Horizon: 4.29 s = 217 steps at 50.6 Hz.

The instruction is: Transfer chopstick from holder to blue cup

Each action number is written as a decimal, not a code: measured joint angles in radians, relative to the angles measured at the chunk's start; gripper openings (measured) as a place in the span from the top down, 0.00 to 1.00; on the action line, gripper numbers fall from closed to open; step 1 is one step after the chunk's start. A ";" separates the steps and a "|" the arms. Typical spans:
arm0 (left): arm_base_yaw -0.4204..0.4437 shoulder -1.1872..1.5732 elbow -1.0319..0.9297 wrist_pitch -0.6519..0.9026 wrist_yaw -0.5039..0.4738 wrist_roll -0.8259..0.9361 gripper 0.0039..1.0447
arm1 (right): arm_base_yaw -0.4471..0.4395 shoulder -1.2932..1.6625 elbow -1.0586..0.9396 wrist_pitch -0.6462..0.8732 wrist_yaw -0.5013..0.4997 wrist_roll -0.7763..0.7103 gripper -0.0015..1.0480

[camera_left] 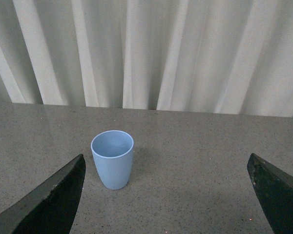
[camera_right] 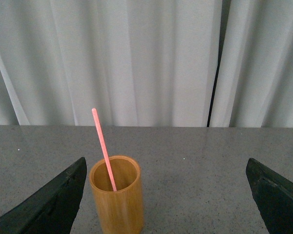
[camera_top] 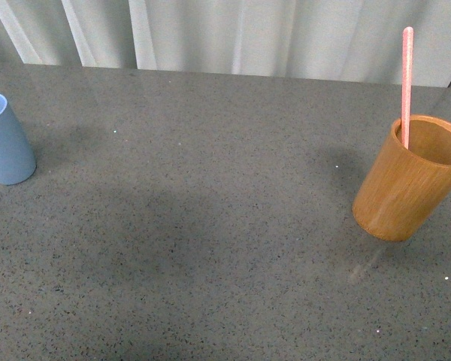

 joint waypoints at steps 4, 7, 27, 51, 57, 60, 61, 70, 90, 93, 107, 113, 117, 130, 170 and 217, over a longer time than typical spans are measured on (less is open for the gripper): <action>0.000 0.000 0.000 0.000 0.000 0.000 0.06 | 0.000 0.000 0.000 0.000 0.000 0.000 0.10; 0.000 0.000 0.000 0.000 0.000 0.000 0.06 | 0.000 0.000 0.000 0.000 0.000 0.000 0.10; 0.000 0.000 0.000 0.000 0.000 0.000 0.06 | 0.000 0.000 0.000 0.000 0.000 0.000 0.10; 0.000 0.000 0.000 0.000 0.000 0.000 0.06 | 0.000 0.000 0.000 0.000 0.000 0.000 0.10; 0.000 0.000 0.000 0.000 0.000 0.000 0.06 | 0.000 0.000 0.000 0.000 0.000 0.000 0.10; 0.000 0.000 0.000 0.000 0.000 0.000 0.06 | 0.000 0.000 0.000 0.000 0.000 0.000 0.10; 0.000 0.000 0.000 0.000 0.000 0.000 0.06 | 0.000 0.000 0.000 0.000 0.000 0.000 0.10; 0.000 0.000 0.000 0.000 0.000 0.000 0.06 | 0.000 0.000 0.000 0.000 0.000 0.000 0.10; -0.030 0.147 0.085 -0.197 -0.139 -0.050 0.06 | 0.000 0.000 0.000 0.000 0.000 0.000 0.10; -0.006 0.303 0.139 -0.212 -0.118 -0.039 0.06 | 0.000 0.000 0.000 0.000 0.000 0.000 0.10; 0.176 1.183 0.684 -0.375 0.076 0.124 0.06 | 0.000 0.000 0.000 0.000 0.000 0.000 0.10; 0.184 1.434 0.893 -0.415 0.041 0.187 0.06 | 0.000 0.000 0.000 0.000 0.000 0.000 0.10; 0.184 1.543 1.006 -0.423 0.005 0.204 0.06 | 0.000 0.000 0.000 0.000 0.000 0.000 0.10; 0.176 1.761 1.197 -0.433 -0.076 0.210 0.06 | 0.000 0.000 0.000 0.000 0.000 0.000 0.10; 0.151 2.062 1.344 -0.376 -0.172 0.185 0.29 | 0.000 0.000 0.000 0.000 0.000 0.000 0.10; -0.445 1.711 1.243 -0.549 -0.047 0.175 0.97 | 0.000 0.000 0.000 0.000 0.000 0.000 0.10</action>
